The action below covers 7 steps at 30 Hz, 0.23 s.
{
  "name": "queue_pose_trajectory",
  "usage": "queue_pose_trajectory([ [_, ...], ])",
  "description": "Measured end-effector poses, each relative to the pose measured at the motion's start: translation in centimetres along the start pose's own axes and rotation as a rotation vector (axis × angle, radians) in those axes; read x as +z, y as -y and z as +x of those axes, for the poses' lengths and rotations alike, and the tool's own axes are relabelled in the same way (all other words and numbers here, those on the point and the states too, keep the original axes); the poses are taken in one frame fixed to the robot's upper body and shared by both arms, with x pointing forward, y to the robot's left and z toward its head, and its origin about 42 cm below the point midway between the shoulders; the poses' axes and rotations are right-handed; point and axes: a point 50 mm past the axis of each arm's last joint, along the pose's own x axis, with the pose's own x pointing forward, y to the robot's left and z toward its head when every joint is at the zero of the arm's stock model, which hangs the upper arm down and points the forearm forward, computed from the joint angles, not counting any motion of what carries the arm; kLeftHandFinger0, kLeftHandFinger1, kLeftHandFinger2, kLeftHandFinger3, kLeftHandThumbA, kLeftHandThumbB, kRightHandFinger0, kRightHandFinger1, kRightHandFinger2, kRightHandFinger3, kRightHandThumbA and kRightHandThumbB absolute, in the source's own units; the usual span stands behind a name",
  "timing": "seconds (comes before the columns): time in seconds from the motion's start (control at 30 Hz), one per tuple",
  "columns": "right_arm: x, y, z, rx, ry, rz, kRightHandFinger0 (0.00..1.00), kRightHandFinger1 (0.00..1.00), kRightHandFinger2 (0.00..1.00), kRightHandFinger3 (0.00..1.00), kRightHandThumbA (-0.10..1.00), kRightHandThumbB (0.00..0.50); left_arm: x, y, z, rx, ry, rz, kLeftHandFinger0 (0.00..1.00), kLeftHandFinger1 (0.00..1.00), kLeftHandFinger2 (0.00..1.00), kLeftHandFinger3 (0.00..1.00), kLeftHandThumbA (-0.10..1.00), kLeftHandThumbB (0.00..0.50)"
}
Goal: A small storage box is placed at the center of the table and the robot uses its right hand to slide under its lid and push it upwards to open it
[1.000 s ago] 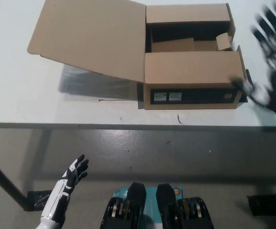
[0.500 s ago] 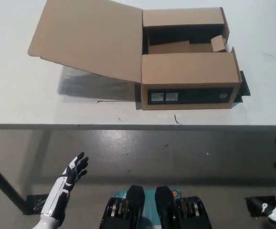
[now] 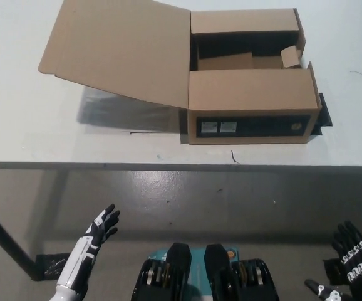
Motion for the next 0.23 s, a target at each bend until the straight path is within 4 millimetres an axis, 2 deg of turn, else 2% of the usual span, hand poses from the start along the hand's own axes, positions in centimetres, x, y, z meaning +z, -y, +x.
queue_pose_trajectory([
  [0.07,0.2,-0.2,0.5,0.011,0.009,-0.008,1.0,1.0,1.0,1.0,1.0,0.367,-0.1,0.1,-0.3,0.0,-0.005,0.002,1.0,1.0,1.0,1.0,1.0,0.367],
  [0.13,0.3,-0.4,1.1,0.022,0.019,-0.017,1.0,1.0,1.0,1.0,1.0,0.372,-0.3,0.2,-0.6,0.0,-0.011,0.002,1.0,1.0,1.0,1.0,1.0,0.337],
  [0.23,0.4,-0.7,1.6,0.036,0.026,-0.021,1.0,1.0,1.0,1.0,1.0,0.392,-0.4,0.4,-0.9,0.001,-0.014,0.0,1.0,1.0,1.0,1.0,1.0,0.335],
])
